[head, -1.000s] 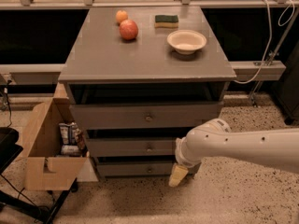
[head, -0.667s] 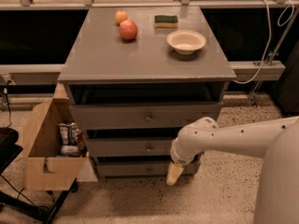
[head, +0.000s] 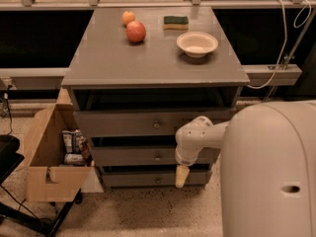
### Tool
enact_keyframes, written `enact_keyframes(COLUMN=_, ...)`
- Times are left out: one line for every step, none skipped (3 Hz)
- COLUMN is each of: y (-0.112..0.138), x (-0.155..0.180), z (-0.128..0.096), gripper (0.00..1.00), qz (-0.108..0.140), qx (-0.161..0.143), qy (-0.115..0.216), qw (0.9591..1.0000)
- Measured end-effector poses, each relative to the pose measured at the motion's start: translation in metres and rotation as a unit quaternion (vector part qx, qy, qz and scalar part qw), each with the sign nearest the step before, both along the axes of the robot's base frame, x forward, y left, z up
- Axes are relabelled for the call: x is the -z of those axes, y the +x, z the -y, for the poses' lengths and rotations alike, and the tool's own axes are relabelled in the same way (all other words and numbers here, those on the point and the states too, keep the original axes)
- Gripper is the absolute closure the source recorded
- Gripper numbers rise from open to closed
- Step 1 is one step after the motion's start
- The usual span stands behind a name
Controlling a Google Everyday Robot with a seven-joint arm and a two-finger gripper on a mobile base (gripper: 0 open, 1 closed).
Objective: Open middle drawer
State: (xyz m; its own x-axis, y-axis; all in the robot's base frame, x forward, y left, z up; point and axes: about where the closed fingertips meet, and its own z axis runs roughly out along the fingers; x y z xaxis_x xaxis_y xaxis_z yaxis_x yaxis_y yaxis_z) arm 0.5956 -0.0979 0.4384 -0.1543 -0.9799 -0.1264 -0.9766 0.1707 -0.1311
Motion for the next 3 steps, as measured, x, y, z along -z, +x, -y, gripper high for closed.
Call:
enact_keyframes(y=0.0158, x=0.0039, z=0.0135, gripper=0.00, qz=0.003, qx=0.010, qy=-0.033, qw=0.9994)
enact_keyframes(y=0.0158, x=0.0039, z=0.0135, gripper=0.00, qz=0.003, qx=0.010, qy=-0.033, qw=0.9994)
enact_keyframes(y=0.0128, x=0.0114, z=0.0159, gripper=0.00, qz=-0.002, qx=0.013, qy=-0.015, qw=0.9998)
